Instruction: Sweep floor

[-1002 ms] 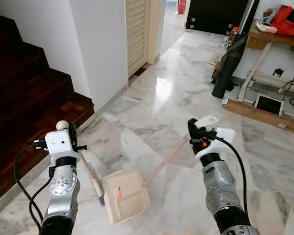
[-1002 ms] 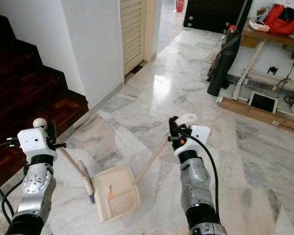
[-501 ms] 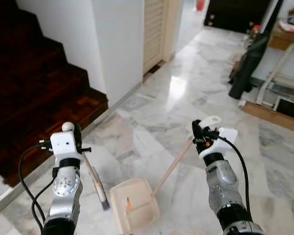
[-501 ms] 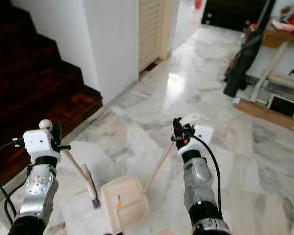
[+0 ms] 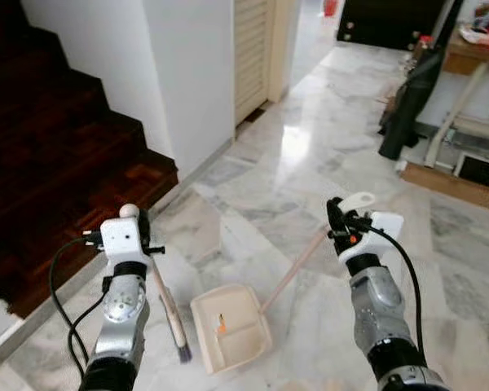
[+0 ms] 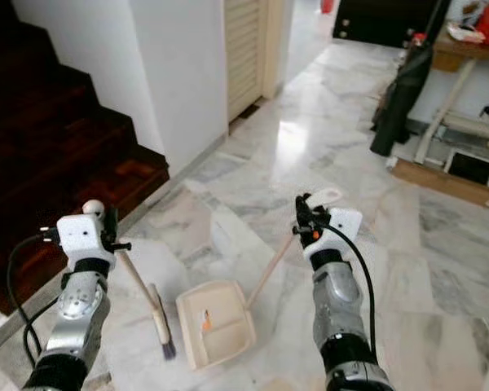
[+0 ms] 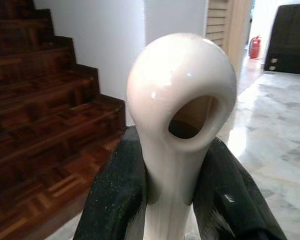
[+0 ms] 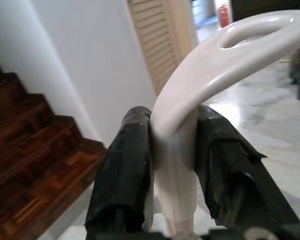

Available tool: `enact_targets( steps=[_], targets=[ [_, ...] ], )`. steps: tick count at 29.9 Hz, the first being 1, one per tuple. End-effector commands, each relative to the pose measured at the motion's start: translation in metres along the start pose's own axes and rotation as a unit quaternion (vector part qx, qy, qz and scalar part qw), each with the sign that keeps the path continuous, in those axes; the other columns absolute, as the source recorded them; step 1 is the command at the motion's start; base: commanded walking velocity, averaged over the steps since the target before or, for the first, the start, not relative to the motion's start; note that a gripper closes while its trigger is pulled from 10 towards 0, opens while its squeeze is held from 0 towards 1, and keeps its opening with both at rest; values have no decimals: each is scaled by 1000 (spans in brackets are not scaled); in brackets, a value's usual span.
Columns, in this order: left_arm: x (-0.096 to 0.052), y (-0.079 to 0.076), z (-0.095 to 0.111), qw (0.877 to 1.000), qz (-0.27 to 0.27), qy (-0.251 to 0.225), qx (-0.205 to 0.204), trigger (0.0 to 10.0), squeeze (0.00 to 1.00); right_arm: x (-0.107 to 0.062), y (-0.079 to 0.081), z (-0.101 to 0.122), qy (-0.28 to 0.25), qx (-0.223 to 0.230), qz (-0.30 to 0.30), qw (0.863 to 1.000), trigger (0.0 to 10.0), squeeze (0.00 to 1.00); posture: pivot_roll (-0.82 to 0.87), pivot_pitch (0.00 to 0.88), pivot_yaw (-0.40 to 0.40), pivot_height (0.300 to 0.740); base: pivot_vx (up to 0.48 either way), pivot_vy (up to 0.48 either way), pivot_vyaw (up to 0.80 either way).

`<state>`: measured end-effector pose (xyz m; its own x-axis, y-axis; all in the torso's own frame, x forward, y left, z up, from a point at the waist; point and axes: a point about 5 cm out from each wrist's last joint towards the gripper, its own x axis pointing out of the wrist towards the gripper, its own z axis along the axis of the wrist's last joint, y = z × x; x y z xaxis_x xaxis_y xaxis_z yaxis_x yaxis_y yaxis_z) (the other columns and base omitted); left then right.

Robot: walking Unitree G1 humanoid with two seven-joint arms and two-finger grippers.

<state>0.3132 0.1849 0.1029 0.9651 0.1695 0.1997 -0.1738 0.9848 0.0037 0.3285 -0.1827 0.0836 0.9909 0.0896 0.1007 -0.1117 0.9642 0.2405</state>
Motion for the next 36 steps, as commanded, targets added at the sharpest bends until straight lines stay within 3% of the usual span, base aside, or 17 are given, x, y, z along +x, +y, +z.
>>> enact_targets(
  steps=[1,12,24,36],
  targets=[
    [7,-1,9,1000,-2,-22,2,10000,0,9,6,13,-33,0,7,999,10000,0,-49,0,26,740,0,371,0],
    [11,2,11,1000,14,-28,-3,10000,0,15,7,18,-41,-1,5,999,10000,0,-30,0,13,740,0,369,615],
    [11,8,12,999,24,-33,2,10000,0,20,14,18,-39,8,10,999,10000,0,-14,0,12,740,0,372,0],
    [8,7,12,999,18,-31,2,10000,0,19,15,14,-36,10,7,999,10000,0,-5,0,23,740,0,371,608]
  ],
)
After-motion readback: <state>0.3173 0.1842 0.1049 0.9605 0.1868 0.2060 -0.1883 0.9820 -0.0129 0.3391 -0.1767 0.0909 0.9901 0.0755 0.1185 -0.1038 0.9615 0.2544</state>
